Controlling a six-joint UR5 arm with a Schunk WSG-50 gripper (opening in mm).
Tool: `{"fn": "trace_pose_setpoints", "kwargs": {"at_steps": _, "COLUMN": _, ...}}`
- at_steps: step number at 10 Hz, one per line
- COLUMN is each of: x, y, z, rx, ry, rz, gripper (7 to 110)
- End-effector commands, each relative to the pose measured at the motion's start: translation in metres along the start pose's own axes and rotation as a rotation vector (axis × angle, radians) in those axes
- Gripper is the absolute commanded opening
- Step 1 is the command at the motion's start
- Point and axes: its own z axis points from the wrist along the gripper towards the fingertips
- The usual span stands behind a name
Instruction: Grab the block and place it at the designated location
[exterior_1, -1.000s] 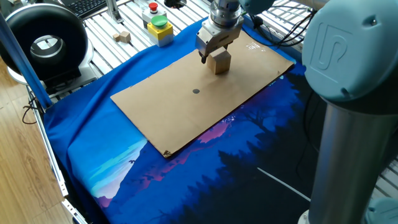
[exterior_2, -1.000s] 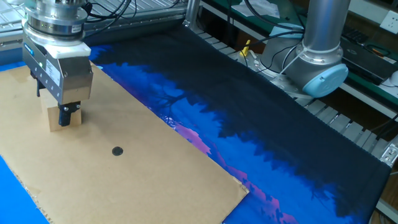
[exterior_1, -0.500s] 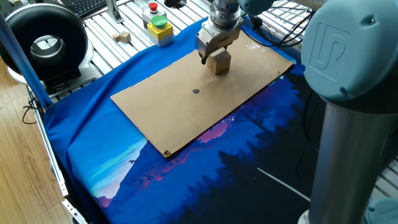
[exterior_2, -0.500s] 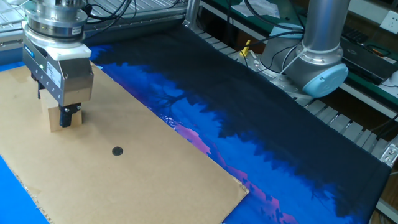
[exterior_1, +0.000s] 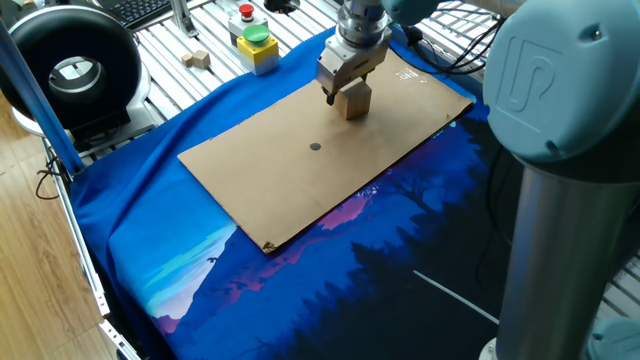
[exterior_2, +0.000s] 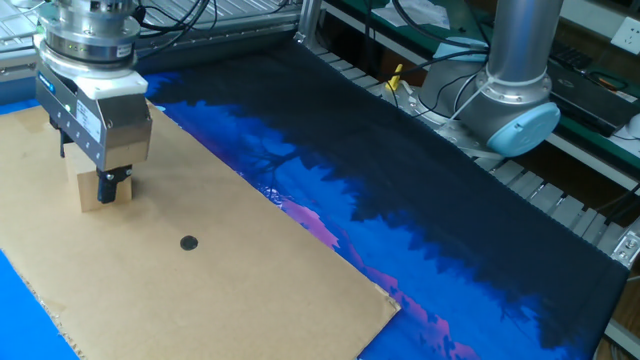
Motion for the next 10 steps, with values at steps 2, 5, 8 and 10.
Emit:
{"fn": "trace_pose_setpoints", "kwargs": {"at_steps": 2, "x": 0.021, "y": 0.014, "z": -0.005, "rx": -0.027, "ry": -0.006, "rz": 0.02, "gripper": 44}}
{"fn": "trace_pose_setpoints", "kwargs": {"at_steps": 5, "x": 0.018, "y": 0.017, "z": -0.003, "rx": -0.03, "ry": -0.017, "rz": 0.008, "gripper": 44}}
{"fn": "trace_pose_setpoints", "kwargs": {"at_steps": 8, "x": 0.018, "y": 0.013, "z": -0.003, "rx": -0.014, "ry": -0.018, "rz": 0.02, "gripper": 22}}
{"fn": "trace_pose_setpoints", "kwargs": {"at_steps": 10, "x": 0.017, "y": 0.005, "z": -0.001, "rx": 0.016, "ry": -0.018, "rz": 0.029, "gripper": 7}}
